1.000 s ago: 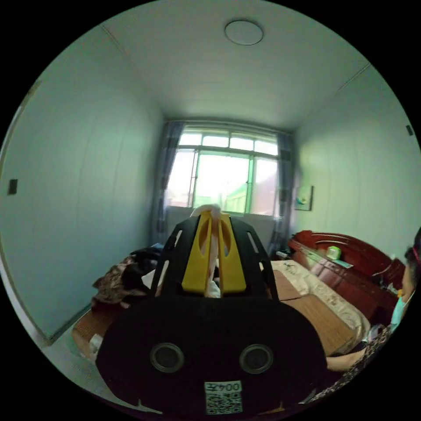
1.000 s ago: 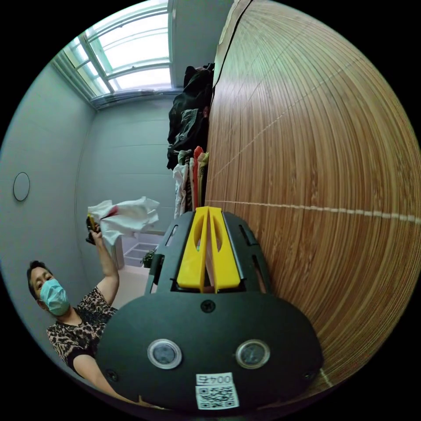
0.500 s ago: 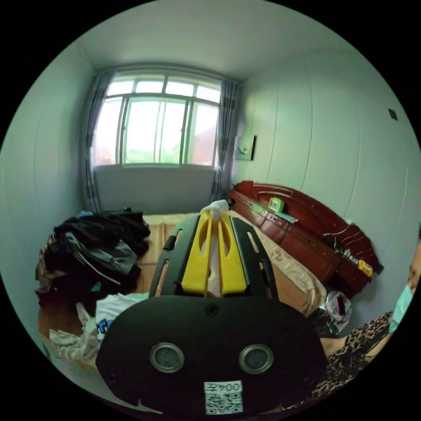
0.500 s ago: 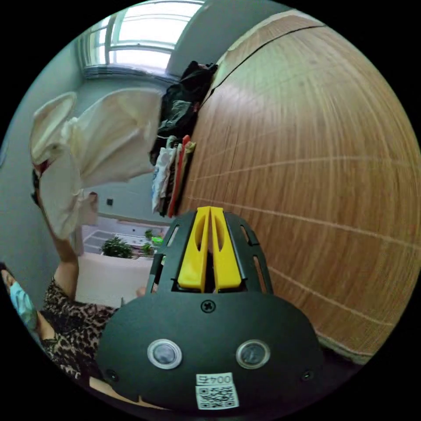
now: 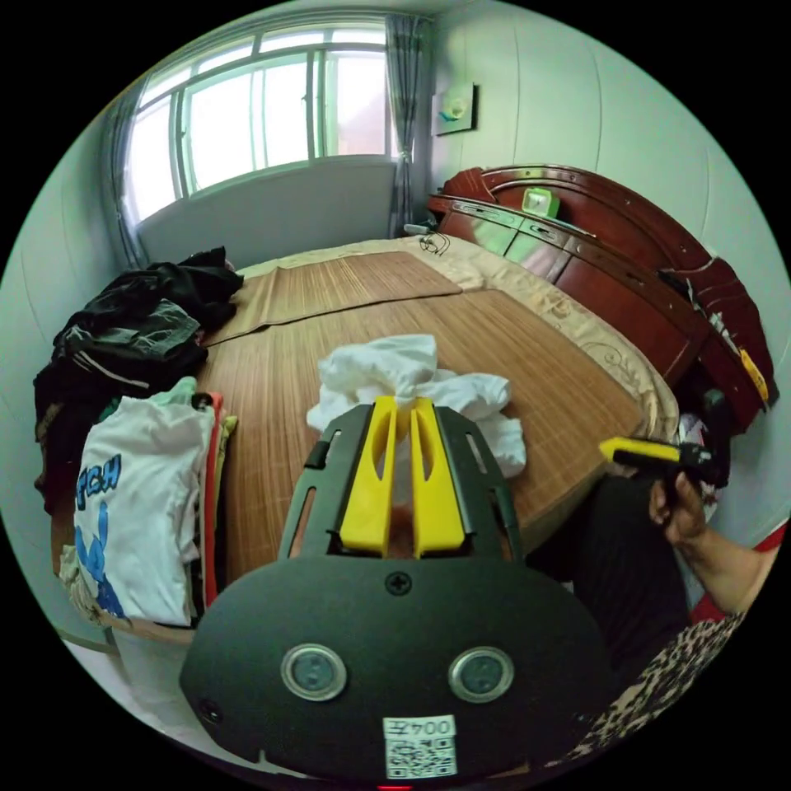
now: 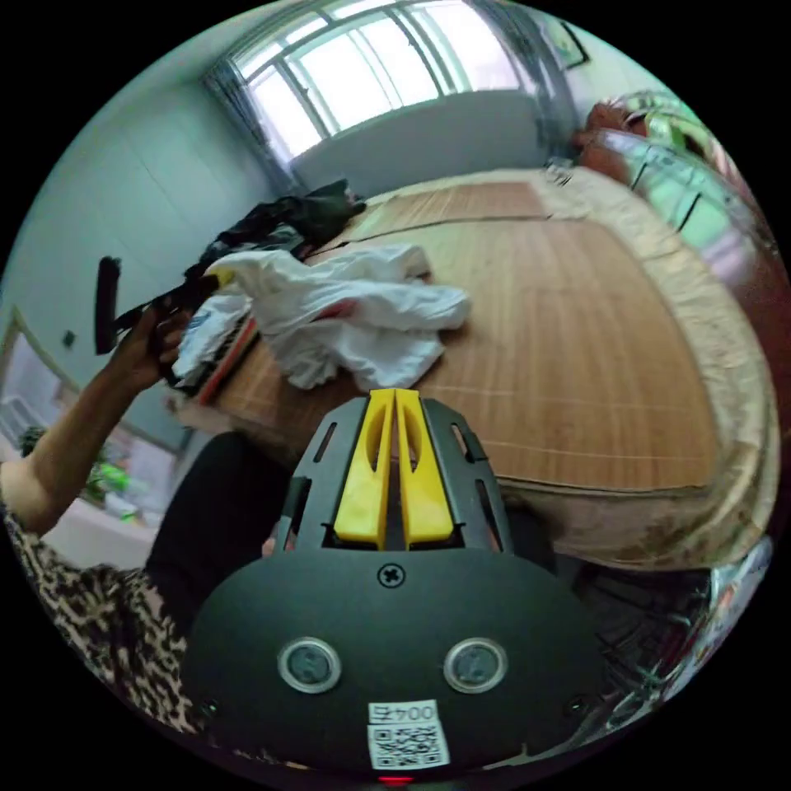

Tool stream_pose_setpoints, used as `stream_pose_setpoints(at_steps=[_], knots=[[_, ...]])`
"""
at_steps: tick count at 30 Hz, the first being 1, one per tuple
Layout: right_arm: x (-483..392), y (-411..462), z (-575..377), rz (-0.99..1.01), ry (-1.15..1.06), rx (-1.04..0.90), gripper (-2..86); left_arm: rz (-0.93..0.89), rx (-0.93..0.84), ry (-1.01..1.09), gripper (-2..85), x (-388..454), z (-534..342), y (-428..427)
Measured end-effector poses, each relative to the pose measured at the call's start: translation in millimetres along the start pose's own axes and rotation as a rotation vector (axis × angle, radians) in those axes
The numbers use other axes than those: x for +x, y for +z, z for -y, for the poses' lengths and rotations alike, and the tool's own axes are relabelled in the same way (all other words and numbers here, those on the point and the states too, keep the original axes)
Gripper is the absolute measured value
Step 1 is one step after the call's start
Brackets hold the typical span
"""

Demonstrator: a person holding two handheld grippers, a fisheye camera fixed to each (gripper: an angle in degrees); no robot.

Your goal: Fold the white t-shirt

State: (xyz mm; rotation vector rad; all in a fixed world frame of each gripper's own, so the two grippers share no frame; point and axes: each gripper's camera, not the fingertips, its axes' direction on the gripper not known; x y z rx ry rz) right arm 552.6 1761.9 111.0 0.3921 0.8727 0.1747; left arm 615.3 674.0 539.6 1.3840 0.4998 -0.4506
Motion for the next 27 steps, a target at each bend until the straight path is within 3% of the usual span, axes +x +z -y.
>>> stream_pose_setpoints(at_steps=[3, 8, 12, 20, 27], knots=[[-31.3, 12.9, -11.2, -0.062, -0.047, 0.048, -0.7, -0.067, -0.055, -0.059, 2.4, -9.0, -37.8, 2.0], [-51.2, 55.3, -9.8, 0.132, -0.018, -0.135, -0.7, -0.071, 0.003, -0.103, 4.5, -3.4, -89.3, -10.6], [-64.7, 90.8, 1.8, -0.075, 0.053, -0.271, -0.7, -0.008, 0.023, -0.01, 9.7, 30.9, -101.1, -4.6], [-86.8, 95.6, -1.0, -0.107, -0.039, -0.267, -0.7, 0.004, 0.049, 0.259, 13.5, 128.2, -26.5, 54.1], [-106.0, 91.3, -12.9, -0.137, -0.081, -0.204, -0.7, 0.088, -0.098, 0.504, 12.2, 192.5, 51.7, 158.5]])
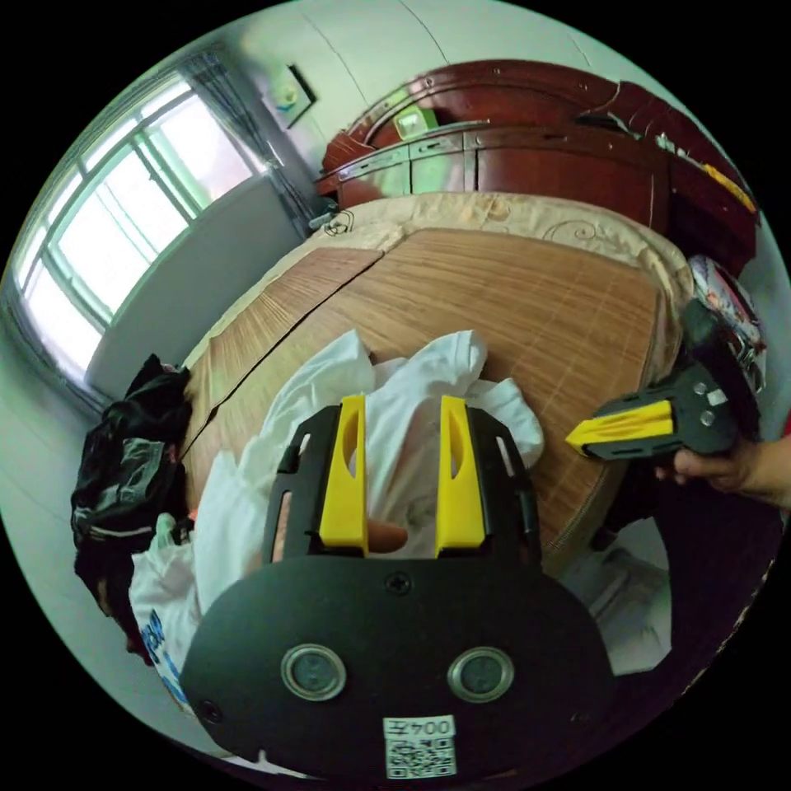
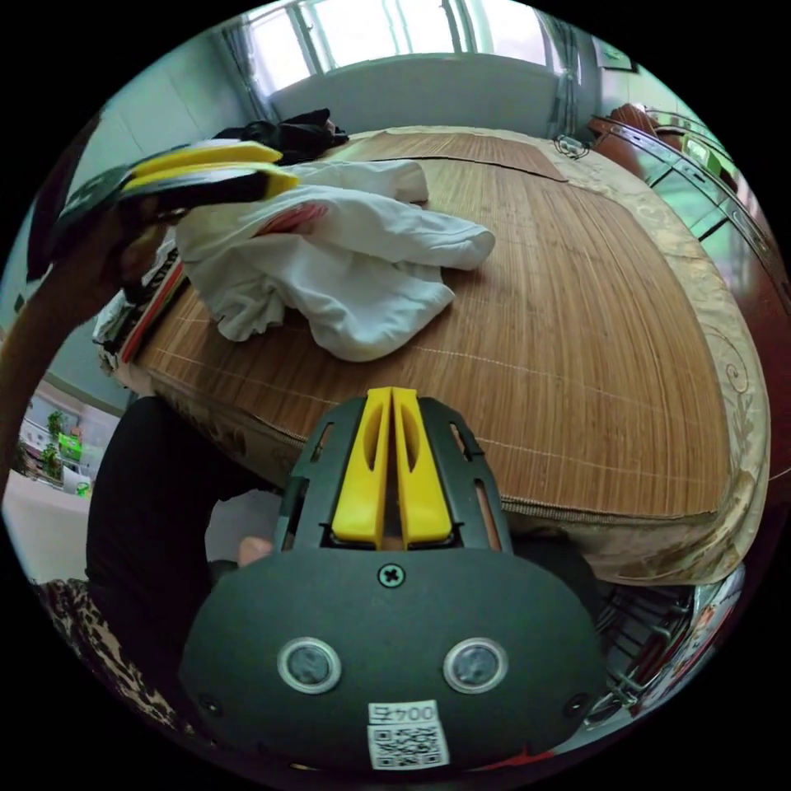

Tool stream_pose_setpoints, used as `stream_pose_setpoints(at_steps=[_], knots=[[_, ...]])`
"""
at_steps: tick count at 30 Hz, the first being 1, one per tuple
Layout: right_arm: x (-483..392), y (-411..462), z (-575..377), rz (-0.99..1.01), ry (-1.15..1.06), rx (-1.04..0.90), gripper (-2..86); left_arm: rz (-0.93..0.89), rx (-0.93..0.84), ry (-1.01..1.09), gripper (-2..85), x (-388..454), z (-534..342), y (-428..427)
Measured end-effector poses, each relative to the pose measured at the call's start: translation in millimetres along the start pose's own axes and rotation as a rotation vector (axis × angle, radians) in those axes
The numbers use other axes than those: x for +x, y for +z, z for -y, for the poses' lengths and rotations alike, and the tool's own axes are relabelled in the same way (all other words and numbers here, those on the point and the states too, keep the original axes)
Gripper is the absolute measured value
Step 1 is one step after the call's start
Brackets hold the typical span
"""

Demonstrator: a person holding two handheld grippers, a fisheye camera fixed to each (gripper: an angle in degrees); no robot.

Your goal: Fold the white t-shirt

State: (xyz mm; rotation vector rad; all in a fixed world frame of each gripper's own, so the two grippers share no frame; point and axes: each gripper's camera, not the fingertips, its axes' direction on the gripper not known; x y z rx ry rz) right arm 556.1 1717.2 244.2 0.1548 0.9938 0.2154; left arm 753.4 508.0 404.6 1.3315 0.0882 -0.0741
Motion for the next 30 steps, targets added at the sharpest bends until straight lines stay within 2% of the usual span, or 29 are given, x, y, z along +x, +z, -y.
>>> stream_pose_setpoints(at_steps=[6, 11, 15, 17, 22, 25, 27, 30], knots=[[2.9, -2.4, -4.3, 0.047, 0.011, 0.025, -0.8, 0.035, -0.176, 0.071, 10.6, 5.4, 34.8, 65.8], [-13.3, -3.4, -9.3, -0.039, -0.05, 0.043, -0.7, -0.075, -0.312, -0.028, 5.9, -8.1, 26.2, 102.2], [-28.9, -1.6, -17.9, -0.139, -0.088, 0.091, -0.7, -0.18, -0.193, -0.225, 2.5, -47.7, 15.1, 71.2], [-31.3, -1.4, -18.9, -0.159, -0.094, 0.093, -0.7, -0.169, -0.118, -0.34, 2.0, -71.1, 0.0, 49.0], [-31.9, -5.1, -17.8, -0.183, -0.116, 0.057, -0.7, -0.254, -0.012, -0.629, 1.8, -125.8, -79.2, 4.7], [-26.7, -15.1, -13.7, -0.048, -0.165, -0.016, -0.7, -0.276, 0.133, -0.685, 2.2, -116.2, -112.9, -37.7], [-14.6, -32.0, -15.0, 0.048, -0.107, 0.018, -0.7, -0.274, 0.198, -0.703, 2.7, -102.9, -129.0, -59.2], [-9.4, -58.3, -18.1, 0.076, -0.056, 0.088, -0.7, -0.249, 0.24, -0.727, 4.1, -72.8, -152.8, -81.8]])
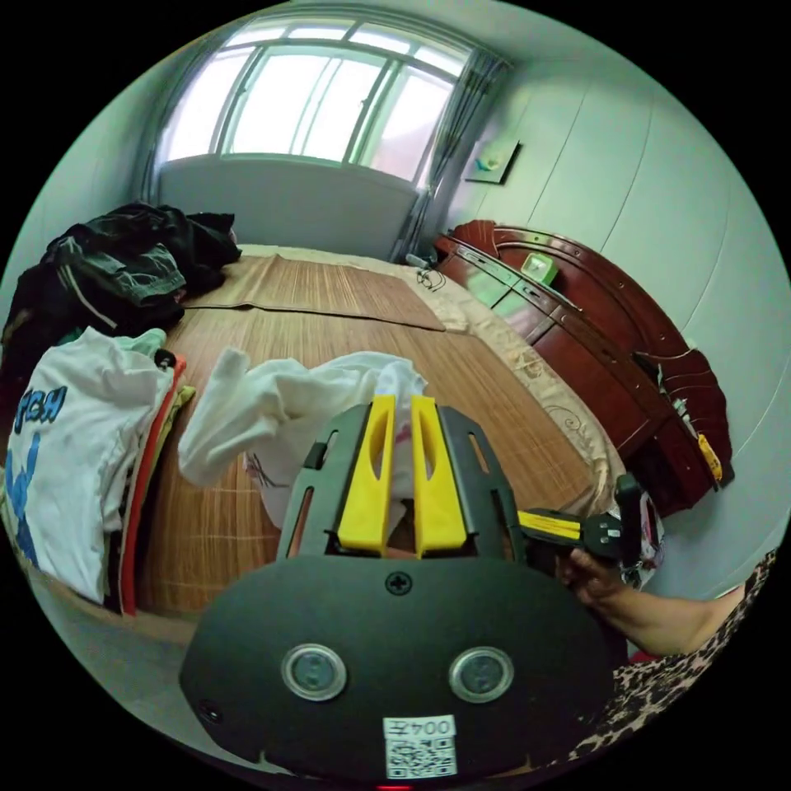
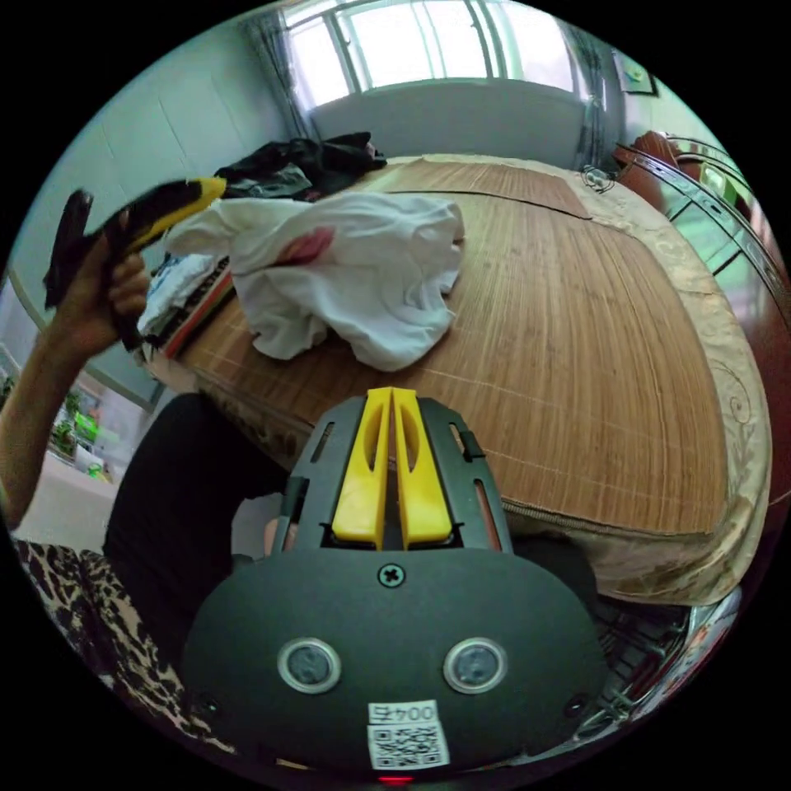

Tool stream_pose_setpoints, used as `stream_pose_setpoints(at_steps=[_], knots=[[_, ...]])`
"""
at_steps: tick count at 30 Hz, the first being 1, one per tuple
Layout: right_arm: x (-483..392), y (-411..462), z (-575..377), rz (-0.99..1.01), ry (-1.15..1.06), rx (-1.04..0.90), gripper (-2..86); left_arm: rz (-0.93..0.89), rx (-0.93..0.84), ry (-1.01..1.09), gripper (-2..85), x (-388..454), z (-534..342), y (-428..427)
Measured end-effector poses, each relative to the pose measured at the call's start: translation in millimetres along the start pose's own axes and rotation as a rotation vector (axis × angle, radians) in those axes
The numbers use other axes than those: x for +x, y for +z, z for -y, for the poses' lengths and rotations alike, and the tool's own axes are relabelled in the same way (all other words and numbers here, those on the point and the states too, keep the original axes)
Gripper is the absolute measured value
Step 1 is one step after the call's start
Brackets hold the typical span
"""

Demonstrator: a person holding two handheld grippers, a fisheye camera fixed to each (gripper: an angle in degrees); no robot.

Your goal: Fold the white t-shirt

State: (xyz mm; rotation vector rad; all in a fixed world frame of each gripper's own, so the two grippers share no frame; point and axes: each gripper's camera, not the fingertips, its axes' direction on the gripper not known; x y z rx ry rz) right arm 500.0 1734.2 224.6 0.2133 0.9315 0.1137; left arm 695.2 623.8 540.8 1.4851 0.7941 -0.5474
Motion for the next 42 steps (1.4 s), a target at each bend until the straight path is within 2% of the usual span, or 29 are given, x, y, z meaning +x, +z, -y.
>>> stream_pose_setpoints(at_steps=[5, 8, 12, 17, 21, 25, 29, 32, 35, 38, 42], knots=[[-15.6, -25.4, -6.5, -0.122, -0.002, 0.042, -0.7, 0.091, -0.031, 0.105, 7.8, 40.8, -69.8, -9.9], [-13.5, -23.3, -15.5, -0.114, 0.01, -0.003, -0.8, 0.221, -0.026, 0.222, 10.4, 62.2, -95.6, -10.2], [8.3, -15.8, -25.9, -0.088, 0.075, -0.058, -0.8, 0.346, 0.015, 0.367, 12.5, 80.5, -81.9, -2.1], [35.7, -21.4, -18.8, -0.026, 0.143, -0.052, -0.7, 0.191, -0.093, 0.323, 12.9, 90.2, -64.9, 27.2], [56.9, -22.0, -1.1, 0.025, 0.171, -0.023, -0.7, 0.318, -0.059, 0.335, 12.9, 109.3, -74.7, 42.7], [70.0, -17.0, 11.2, 0.082, 0.157, -0.03, -0.7, 0.44, -0.006, 0.476, 13.6, 124.6, -47.5, 58.4], [86.8, -15.4, 17.5, 0.097, 0.179, -0.024, -0.7, 0.506, -0.087, 0.603, 13.3, 126.2, -16.5, 99.9], [99.8, -11.7, 23.7, 0.081, 0.194, -0.049, -0.7, 0.578, -0.305, 0.706, 8.7, 112.1, -8.1, 157.8], [107.2, -14.3, 31.3, 0.059, 0.184, -0.062, -0.7, 0.591, -0.366, 0.641, 4.9, 93.2, -2.9, 165.4], [106.0, -21.0, 37.8, 0.022, 0.137, -0.07, -0.7, 0.407, -0.281, 0.41, 2.7, 60.5, 7.6, 116.2], [89.7, -33.7, 43.2, -0.096, 0.033, -0.06, -0.7, 0.411, -0.217, 0.301, 1.9, 19.4, -26.6, 65.5]])
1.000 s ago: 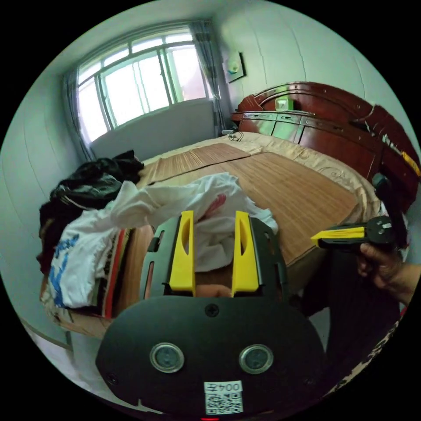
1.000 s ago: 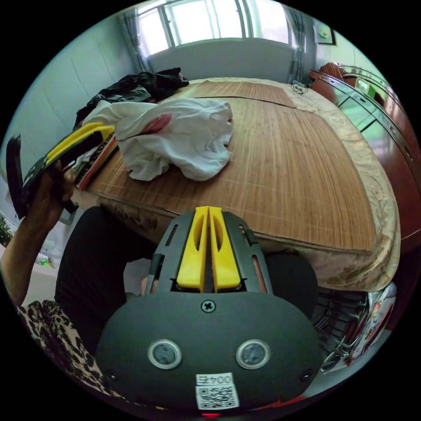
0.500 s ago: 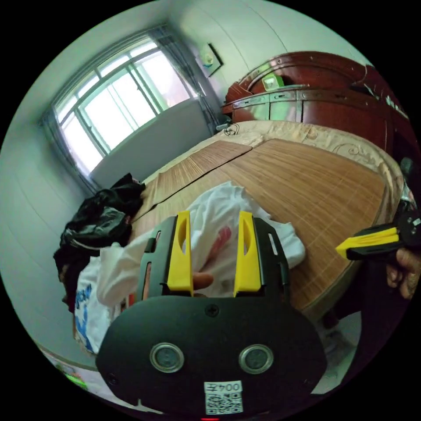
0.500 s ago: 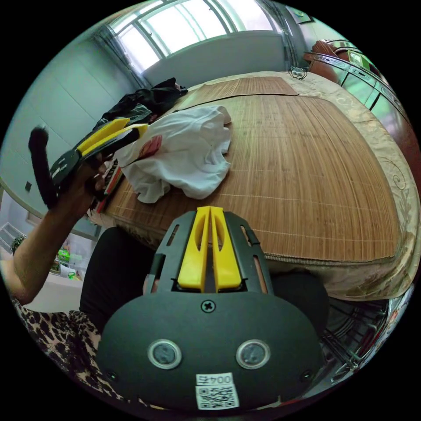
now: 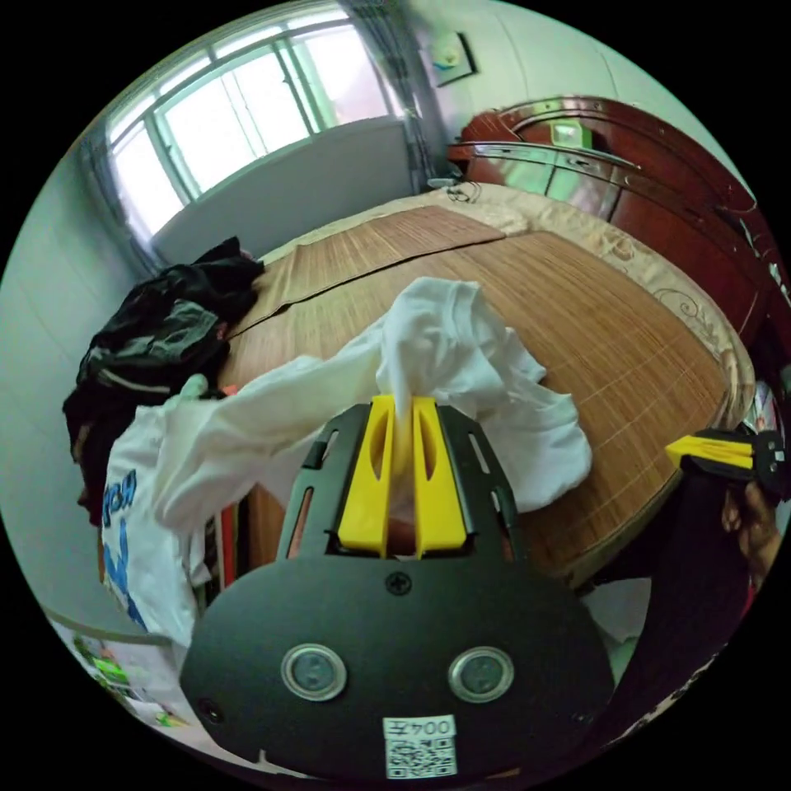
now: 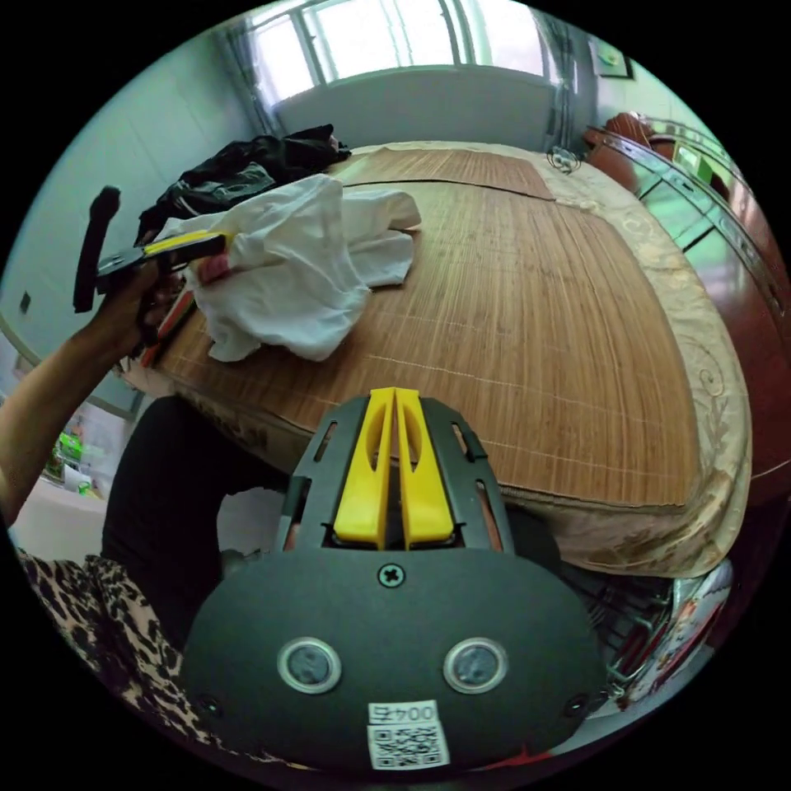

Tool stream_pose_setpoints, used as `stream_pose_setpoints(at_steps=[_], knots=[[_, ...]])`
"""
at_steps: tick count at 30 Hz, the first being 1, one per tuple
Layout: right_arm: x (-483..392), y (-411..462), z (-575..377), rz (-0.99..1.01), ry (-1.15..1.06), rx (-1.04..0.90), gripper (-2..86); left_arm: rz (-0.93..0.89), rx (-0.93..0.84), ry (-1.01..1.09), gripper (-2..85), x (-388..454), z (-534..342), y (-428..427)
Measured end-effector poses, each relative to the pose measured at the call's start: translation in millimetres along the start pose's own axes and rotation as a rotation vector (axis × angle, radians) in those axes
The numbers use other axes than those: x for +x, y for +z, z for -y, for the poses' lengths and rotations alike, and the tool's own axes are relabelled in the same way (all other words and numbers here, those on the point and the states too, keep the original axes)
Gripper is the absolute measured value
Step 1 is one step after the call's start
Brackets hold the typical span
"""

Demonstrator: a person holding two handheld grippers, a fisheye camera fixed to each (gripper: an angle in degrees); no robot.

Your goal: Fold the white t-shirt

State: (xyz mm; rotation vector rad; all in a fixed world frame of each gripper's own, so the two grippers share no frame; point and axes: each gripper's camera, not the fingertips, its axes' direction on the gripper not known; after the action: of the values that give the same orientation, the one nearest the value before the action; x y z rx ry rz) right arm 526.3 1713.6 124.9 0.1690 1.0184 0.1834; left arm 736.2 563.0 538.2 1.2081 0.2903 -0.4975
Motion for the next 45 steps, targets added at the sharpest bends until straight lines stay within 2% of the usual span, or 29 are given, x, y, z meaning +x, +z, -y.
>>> stream_pose_setpoints(at_steps=[5, 12, 19, 27, 31, 34, 36, 39, 45], knots=[[-12.9, 1.4, 7.8, -0.041, -0.064, -0.011, -0.7, -0.043, -0.034, -0.088, 1.5, -40.9, -73.2, -7.3], [-9.4, 42.3, 42.9, -0.085, -0.092, -0.238, -0.7, -0.092, 0.016, -0.146, 1.1, -62.8, -101.0, -38.5], [15.1, 40.7, 55.8, -0.062, -0.105, -0.228, -0.7, -0.102, 0.058, -0.157, 1.0, -78.2, -123.4, -64.2], [66.6, 27.4, 52.5, 0.064, -0.073, -0.154, 0.1, -0.119, 0.068, -0.191, 0.9, -88.3, -140.7, -67.5], [82.4, 23.0, 57.2, 0.081, -0.084, -0.19, 2.9, -0.123, 0.074, -0.162, 0.9, -93.7, -136.8, -71.1], [99.2, 7.9, 63.7, 0.298, -0.067, -0.155, 11.0, -0.128, 0.078, -0.138, 0.9, -101.6, -131.9, -75.4], [103.4, 5.4, 62.2, 0.448, -0.05, -0.148, 23.5, -0.133, 0.088, -0.127, 0.9, -107.2, -129.7, -78.7], [99.4, 8.3, 49.7, 0.652, -0.049, -0.098, 25.8, -0.151, 0.082, -0.117, 1.0, -115.5, -127.1, -78.8], [83.1, 14.4, 37.4, 0.69, -0.067, 0.009, 24.3, -0.159, 0.054, -0.122, 1.1, -122.8, -129.5, -69.9]])
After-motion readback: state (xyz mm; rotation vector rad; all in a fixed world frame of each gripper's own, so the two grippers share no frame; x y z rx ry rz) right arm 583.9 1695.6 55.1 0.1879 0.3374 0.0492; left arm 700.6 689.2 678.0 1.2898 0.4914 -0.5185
